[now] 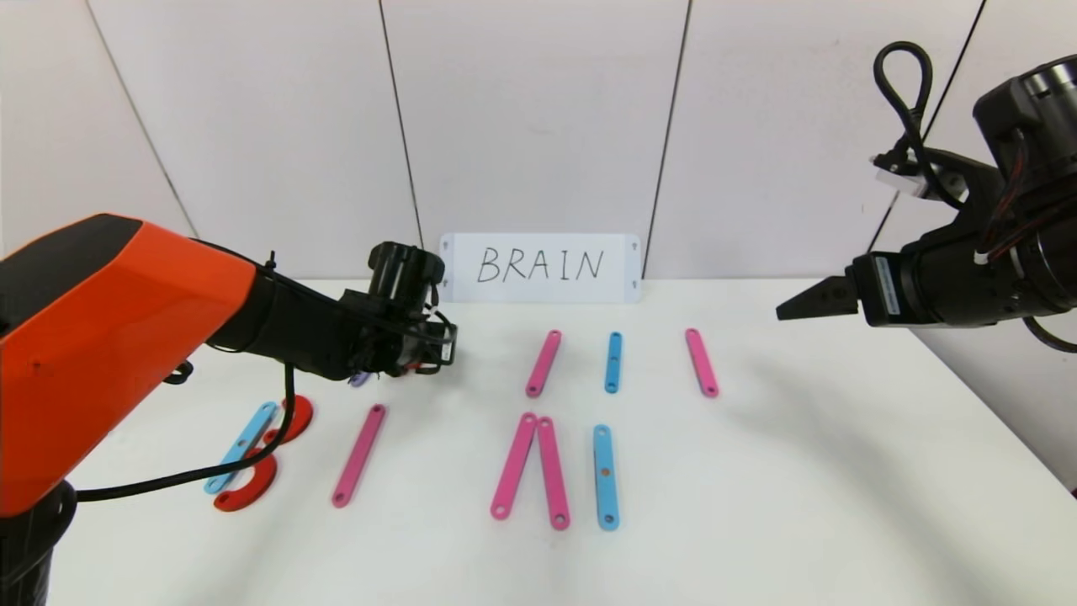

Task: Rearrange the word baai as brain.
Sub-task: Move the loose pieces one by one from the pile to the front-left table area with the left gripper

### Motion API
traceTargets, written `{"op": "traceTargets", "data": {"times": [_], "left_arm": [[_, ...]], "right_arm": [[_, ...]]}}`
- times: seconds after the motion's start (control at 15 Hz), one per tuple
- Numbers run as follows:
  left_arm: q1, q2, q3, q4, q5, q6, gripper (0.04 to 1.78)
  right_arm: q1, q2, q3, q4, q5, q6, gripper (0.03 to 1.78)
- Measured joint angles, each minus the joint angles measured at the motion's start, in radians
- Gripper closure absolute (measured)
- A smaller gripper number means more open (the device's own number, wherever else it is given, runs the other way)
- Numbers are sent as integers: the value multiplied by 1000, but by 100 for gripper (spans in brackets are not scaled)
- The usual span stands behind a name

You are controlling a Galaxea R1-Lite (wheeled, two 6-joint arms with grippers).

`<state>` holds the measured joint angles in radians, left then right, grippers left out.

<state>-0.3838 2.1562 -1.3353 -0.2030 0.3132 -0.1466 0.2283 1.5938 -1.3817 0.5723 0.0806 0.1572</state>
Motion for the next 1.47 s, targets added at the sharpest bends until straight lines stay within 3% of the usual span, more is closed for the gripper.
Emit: {"op": "traceTargets", "data": {"times": [1.07,1.27,1.47], "left_arm": [[-1,18,-19,36,33,-11,177],[-2,18,-19,35,34,-10,161],[-3,16,-9,36,63,-18,121]], "right_arm": [[4,1,4,-2,0,0,8],[4,1,4,-2,0,0,8],[4,1,4,-2,0,0,8]]}}
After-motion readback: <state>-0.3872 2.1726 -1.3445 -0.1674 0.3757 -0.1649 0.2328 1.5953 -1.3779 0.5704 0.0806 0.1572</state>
